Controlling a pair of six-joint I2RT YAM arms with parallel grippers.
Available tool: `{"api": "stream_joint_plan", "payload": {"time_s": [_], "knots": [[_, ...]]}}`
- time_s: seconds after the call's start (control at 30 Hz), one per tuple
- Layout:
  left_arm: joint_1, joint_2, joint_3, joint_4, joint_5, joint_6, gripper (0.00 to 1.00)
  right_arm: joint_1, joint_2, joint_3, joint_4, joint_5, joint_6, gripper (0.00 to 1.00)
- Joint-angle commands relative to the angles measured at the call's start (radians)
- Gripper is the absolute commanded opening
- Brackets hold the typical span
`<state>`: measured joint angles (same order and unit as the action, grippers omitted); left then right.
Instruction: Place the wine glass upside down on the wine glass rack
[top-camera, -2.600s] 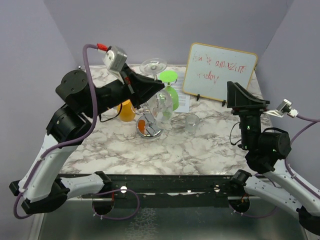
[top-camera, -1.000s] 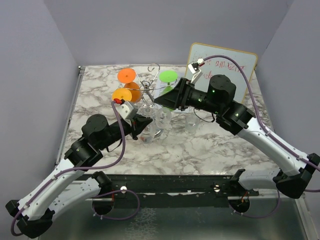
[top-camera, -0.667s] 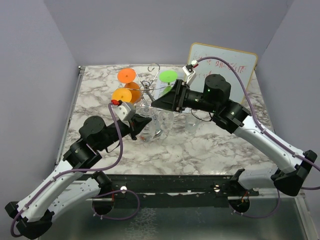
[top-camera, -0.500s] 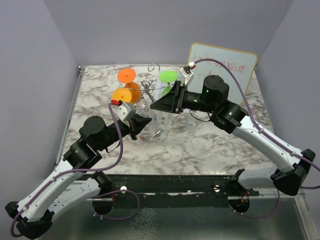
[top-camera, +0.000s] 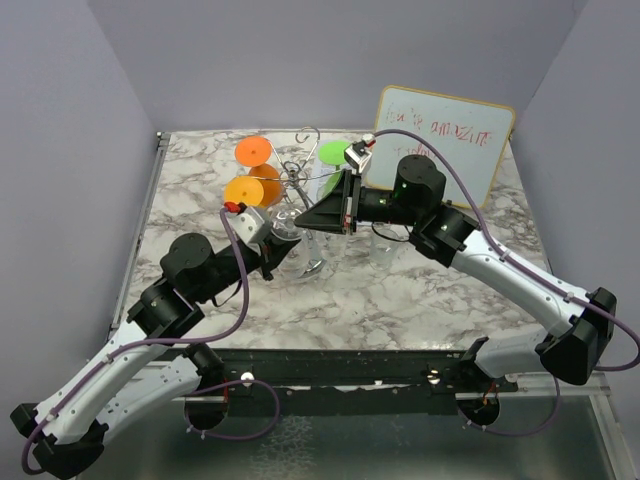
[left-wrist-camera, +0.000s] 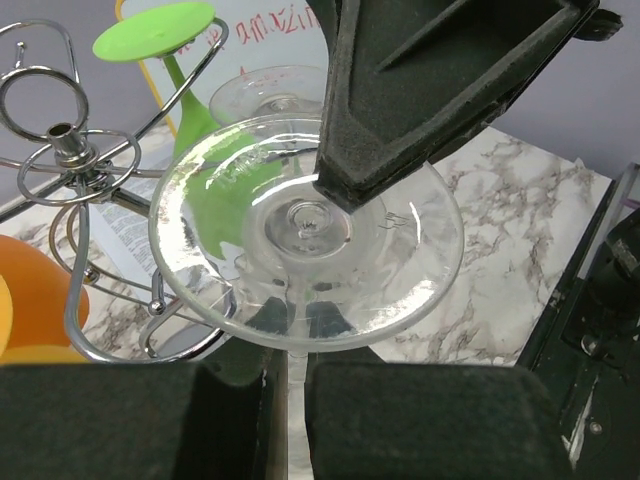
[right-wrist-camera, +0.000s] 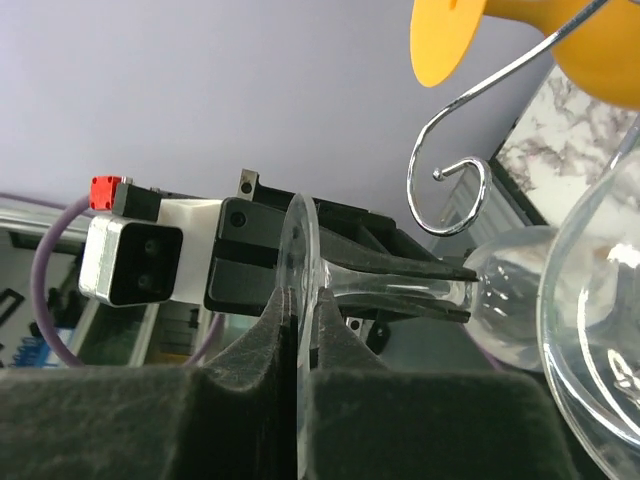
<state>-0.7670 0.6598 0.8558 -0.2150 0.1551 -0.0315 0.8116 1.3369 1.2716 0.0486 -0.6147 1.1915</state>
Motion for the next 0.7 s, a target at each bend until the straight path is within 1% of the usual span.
{"api": "stream_joint_plan", "payload": {"time_s": [0.0, 0.07, 0.2, 0.23, 0.3, 0.37, 0.47, 0.57, 0.67], "knots": [[0.001, -0.016, 0.009, 0.011, -0.033, -0.048, 0.02, 0.006, -0.003, -0.006, 0.056, -0.04, 0.025, 0.01], [0.001, -0.015, 0.021, -0.019, -0.05, -0.074, 0.13, 0.006, -0.006, -0.008, 0.05, -0.03, 0.035, 0.01], [0.001, 0.01, 0.078, -0.123, -0.063, -0.121, 0.28, 0.007, -0.014, -0.016, 0.045, -0.024, 0.058, 0.01], [0.001, 0.008, 0.086, -0.143, -0.065, -0.134, 0.36, 0.007, -0.016, -0.023, 0.046, -0.022, 0.064, 0.01], [0.001, -0.003, 0.093, -0.176, -0.087, -0.161, 0.48, 0.007, -0.021, -0.029, 0.044, -0.022, 0.07, 0.01], [0.001, -0.02, 0.092, -0.204, -0.107, -0.193, 0.58, 0.006, -0.029, -0.039, 0.033, -0.017, 0.073, 0.01], [0.001, -0.053, 0.09, -0.232, -0.092, -0.228, 0.71, 0.006, -0.038, -0.044, 0.02, -0.003, 0.074, 0.01], [0.001, -0.101, 0.09, -0.242, -0.074, -0.26, 0.82, 0.007, -0.041, -0.041, 0.006, 0.007, 0.071, 0.01], [0.001, -0.131, 0.107, -0.248, -0.043, -0.287, 0.88, 0.006, -0.051, -0.047, 0.007, 0.019, 0.068, 0.01]]}}
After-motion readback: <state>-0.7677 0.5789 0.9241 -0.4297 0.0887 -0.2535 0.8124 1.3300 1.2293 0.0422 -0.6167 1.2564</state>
